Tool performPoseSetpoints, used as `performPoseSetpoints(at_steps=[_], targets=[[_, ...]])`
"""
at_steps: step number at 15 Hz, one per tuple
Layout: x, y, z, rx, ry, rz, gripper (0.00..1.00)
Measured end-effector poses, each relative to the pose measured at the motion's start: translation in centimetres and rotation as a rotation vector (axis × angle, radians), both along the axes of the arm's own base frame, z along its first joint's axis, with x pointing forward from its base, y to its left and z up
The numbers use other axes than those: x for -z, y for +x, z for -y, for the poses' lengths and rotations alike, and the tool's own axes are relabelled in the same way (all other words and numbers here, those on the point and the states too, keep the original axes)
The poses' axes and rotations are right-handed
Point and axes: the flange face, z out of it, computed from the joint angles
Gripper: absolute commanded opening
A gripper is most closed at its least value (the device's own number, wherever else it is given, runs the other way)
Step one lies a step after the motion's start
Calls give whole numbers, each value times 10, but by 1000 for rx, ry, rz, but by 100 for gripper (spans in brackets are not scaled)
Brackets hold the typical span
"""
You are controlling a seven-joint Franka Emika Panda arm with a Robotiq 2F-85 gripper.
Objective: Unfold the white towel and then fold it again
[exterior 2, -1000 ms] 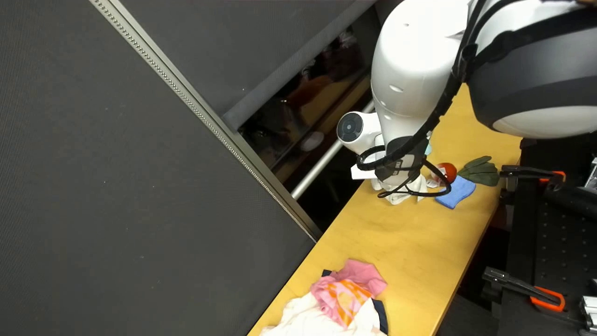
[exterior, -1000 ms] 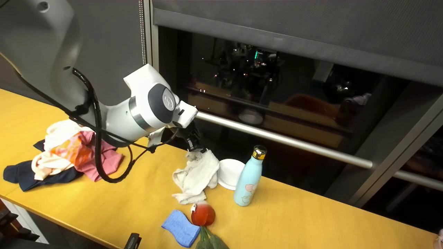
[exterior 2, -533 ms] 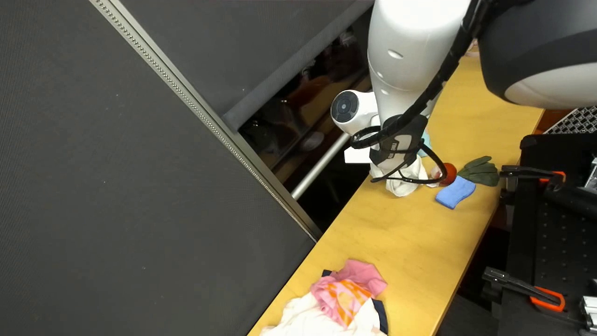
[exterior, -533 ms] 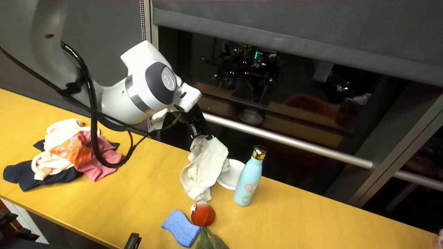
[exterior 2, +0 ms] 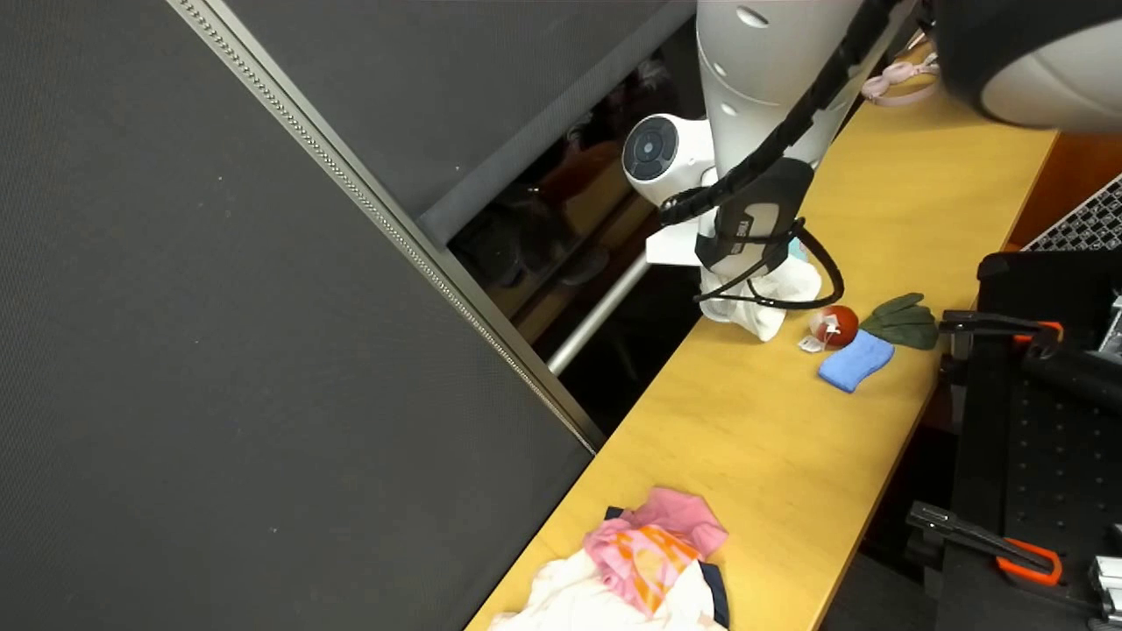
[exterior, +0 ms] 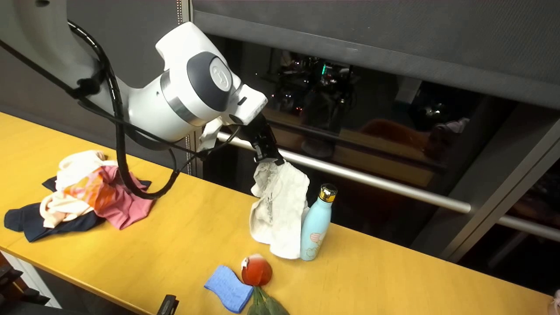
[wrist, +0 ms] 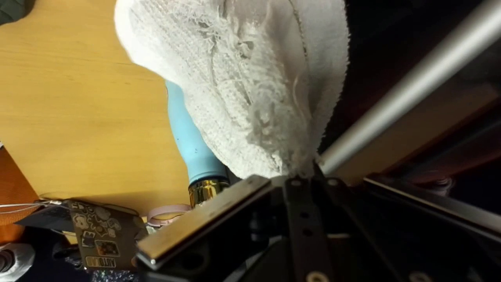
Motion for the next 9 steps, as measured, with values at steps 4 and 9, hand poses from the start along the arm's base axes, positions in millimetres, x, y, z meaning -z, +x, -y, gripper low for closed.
performPoseSetpoints(at_steps=[4, 9], targets=[[2, 1, 3, 60, -27, 47, 1], [48, -2, -53, 15, -98, 28, 1]])
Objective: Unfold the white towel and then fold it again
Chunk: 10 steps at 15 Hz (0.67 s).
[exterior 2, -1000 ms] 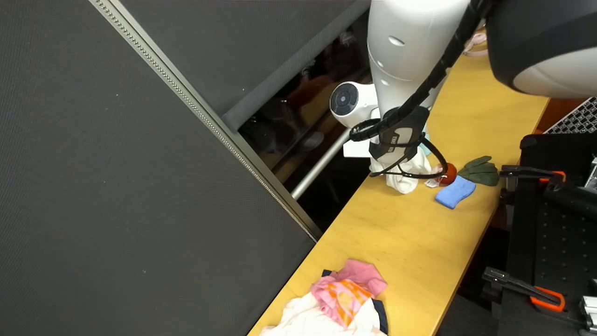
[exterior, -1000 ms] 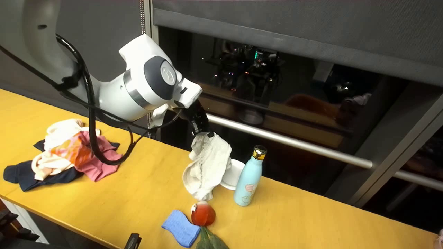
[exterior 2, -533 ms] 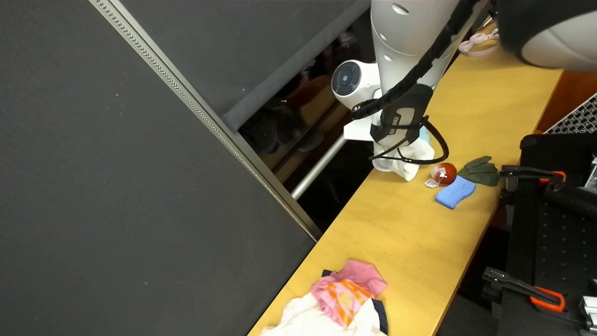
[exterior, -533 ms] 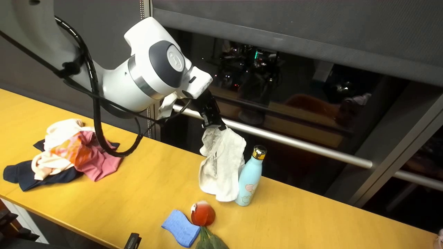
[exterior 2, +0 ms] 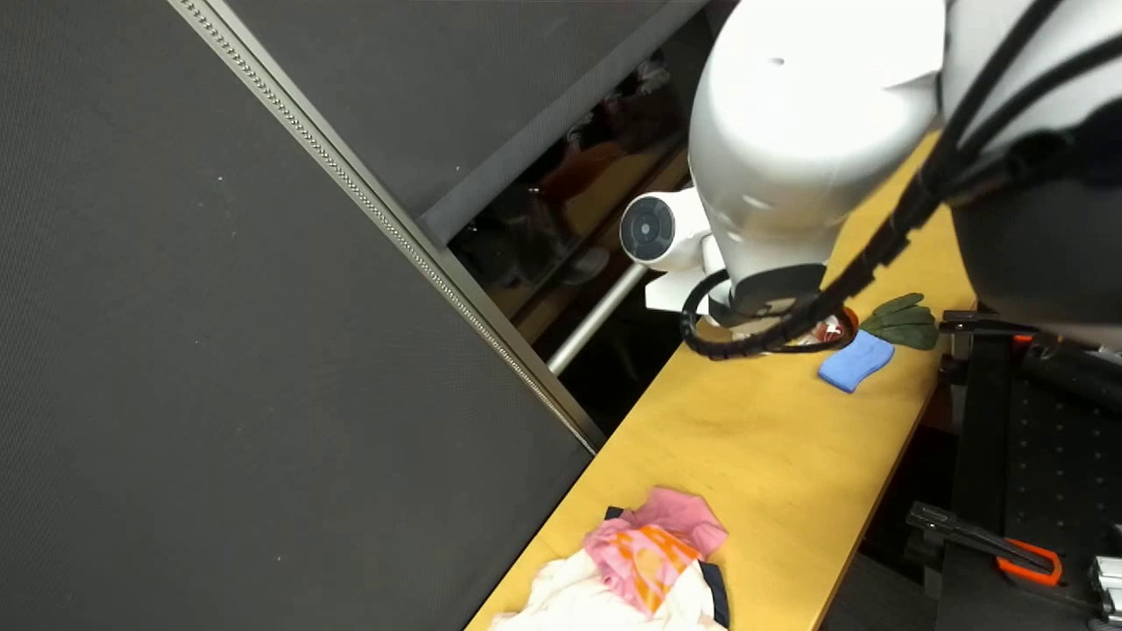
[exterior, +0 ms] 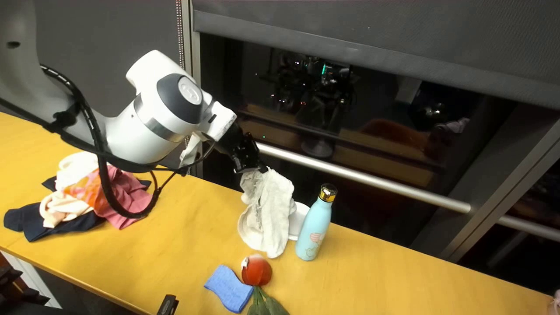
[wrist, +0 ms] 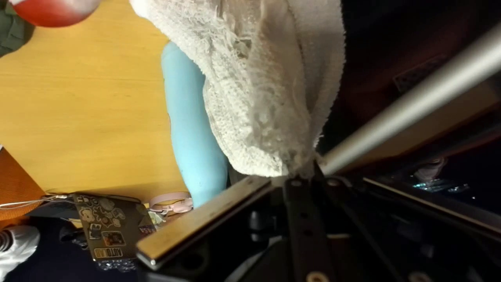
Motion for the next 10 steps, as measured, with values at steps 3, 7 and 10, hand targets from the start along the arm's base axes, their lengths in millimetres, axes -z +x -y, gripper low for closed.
performPoseSetpoints(at_steps=[3, 7, 10], targets=[[33, -8, -44, -85, 3, -58, 1], [62, -23, -83, -253, 74, -149, 1], [69, -30, -94, -384, 131, -205, 1]])
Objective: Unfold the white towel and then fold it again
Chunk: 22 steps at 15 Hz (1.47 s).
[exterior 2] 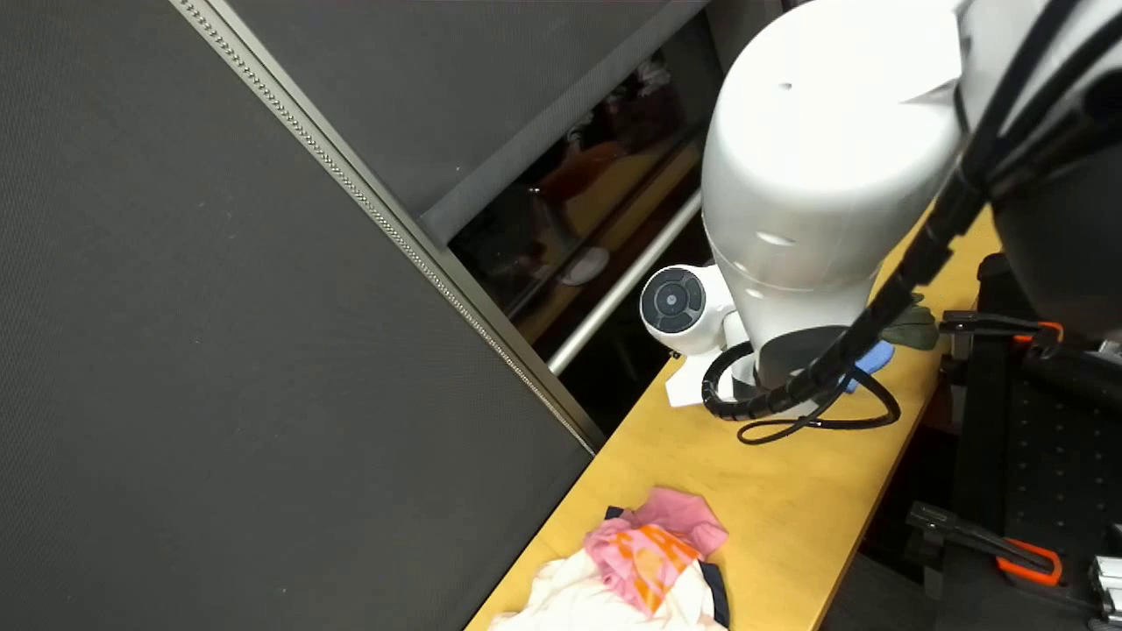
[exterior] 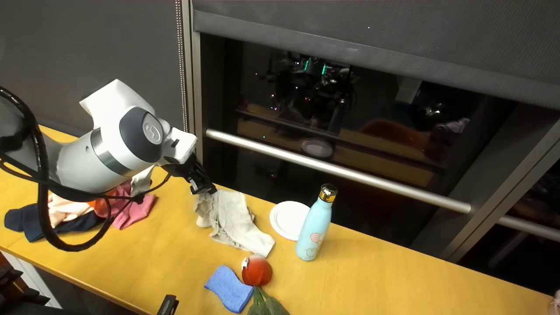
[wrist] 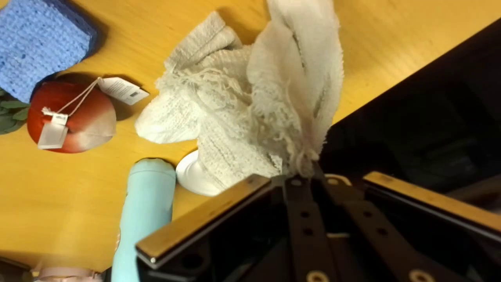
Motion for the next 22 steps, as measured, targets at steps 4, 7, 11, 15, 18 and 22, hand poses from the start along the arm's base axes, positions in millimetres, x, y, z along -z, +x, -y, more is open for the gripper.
performPoseSetpoints(at_steps=[4, 7, 11, 15, 18, 22], targets=[[1, -7, -2, -178, 74, -68, 1], [3, -7, 2, -306, 134, -127, 1], [1, -7, 7, -482, 230, -194, 1], [8, -11, 4, -607, 346, -334, 1], [12, -11, 4, -644, 423, -463, 1], [16, -15, 1, -675, 482, -614, 1]])
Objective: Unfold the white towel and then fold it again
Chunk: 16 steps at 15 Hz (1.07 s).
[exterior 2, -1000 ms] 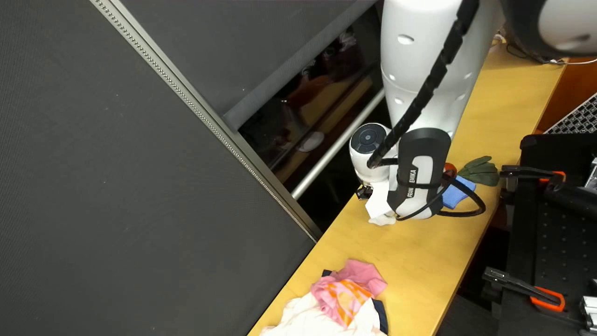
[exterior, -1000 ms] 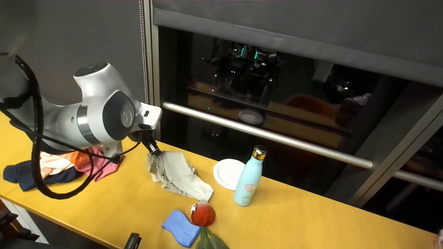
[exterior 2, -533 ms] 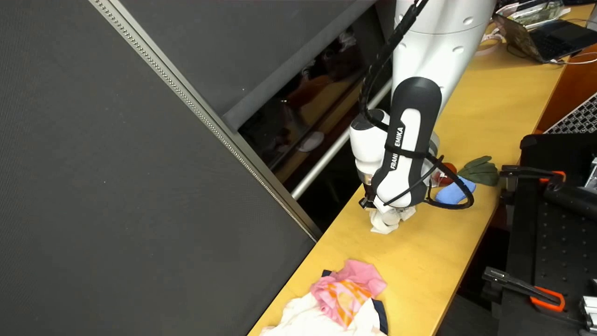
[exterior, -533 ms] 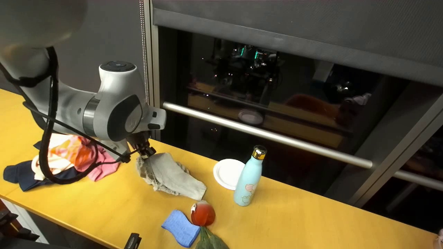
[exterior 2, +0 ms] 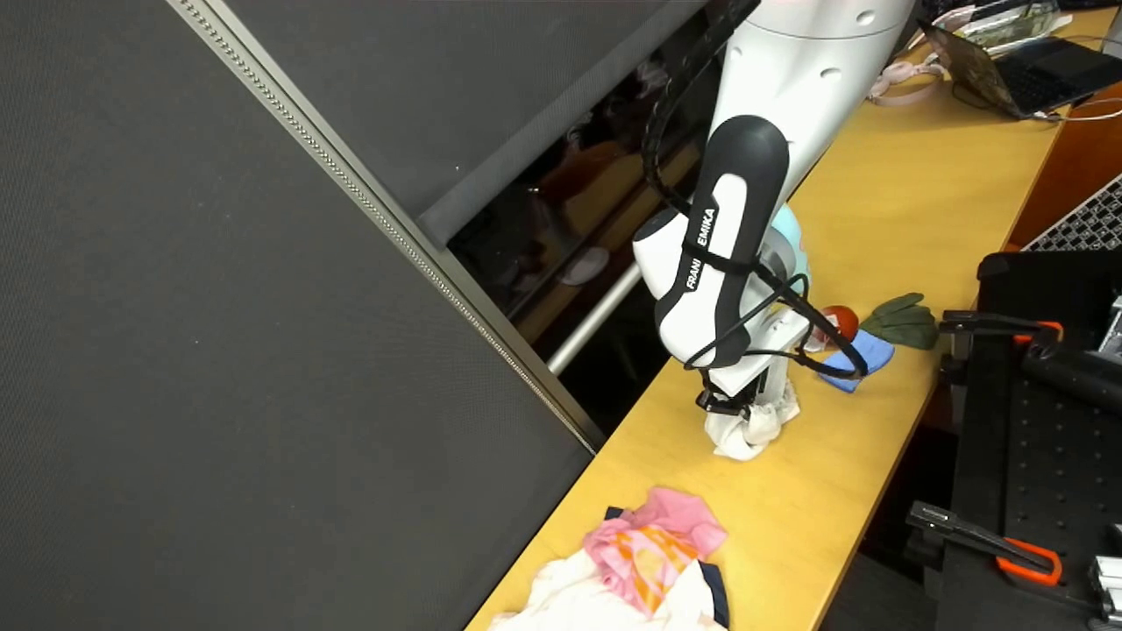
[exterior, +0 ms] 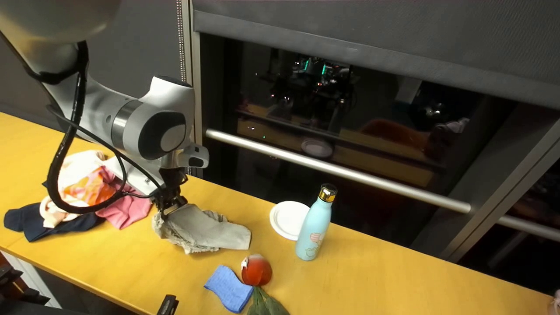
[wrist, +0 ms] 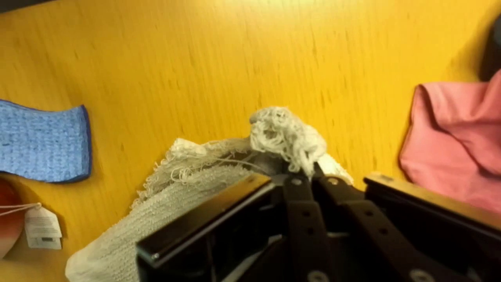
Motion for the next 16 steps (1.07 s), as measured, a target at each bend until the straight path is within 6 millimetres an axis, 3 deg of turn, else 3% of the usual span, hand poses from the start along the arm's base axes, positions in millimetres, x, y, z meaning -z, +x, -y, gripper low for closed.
performPoseSetpoints(at_steps=[2, 3, 5, 8, 13, 16], targets=[[6, -7, -4, -25, 4, -64, 2], [9, -11, -6, -35, 3, -87, 28], [15, -16, -8, -46, -6, -121, 36], [22, -20, -6, -21, -43, -138, 57], [10, -15, 9, 159, -166, -169, 95], [4, -17, 21, 277, -241, -182, 100]])
